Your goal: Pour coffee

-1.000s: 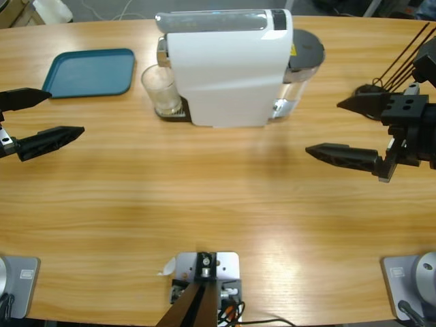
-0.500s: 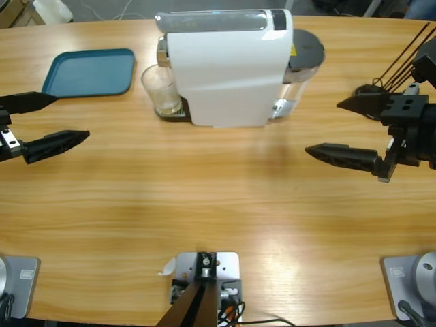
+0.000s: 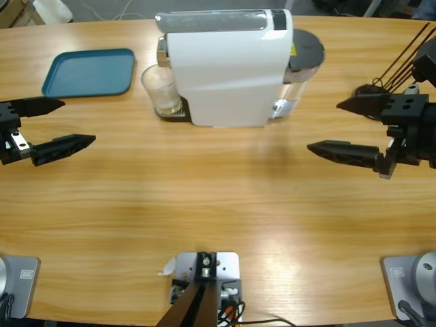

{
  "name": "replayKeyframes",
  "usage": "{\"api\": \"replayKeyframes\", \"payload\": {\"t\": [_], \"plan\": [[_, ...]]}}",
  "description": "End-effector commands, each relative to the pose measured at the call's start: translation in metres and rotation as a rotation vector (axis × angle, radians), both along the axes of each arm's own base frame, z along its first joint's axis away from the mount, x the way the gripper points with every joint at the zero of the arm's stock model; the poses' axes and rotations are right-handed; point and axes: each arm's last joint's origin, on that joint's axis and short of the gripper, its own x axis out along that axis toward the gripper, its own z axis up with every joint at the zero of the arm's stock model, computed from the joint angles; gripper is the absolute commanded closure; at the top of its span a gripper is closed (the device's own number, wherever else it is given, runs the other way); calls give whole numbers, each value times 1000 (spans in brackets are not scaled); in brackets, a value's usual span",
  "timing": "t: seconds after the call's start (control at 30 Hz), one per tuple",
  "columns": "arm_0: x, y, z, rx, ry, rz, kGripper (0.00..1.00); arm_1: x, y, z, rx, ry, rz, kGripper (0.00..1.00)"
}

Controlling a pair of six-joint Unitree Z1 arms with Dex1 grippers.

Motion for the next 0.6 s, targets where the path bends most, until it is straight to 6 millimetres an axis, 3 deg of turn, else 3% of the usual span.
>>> {"api": "replayKeyframes", "payload": {"t": [0.03,0.6], "plan": [[-4,0,-13,26,47,-22,9,-2,-4,-9,-30,7,-9,7],[-3,0,-16,34,64,-18,4,3,-6,-11,-96,-40,-57,0]]}}
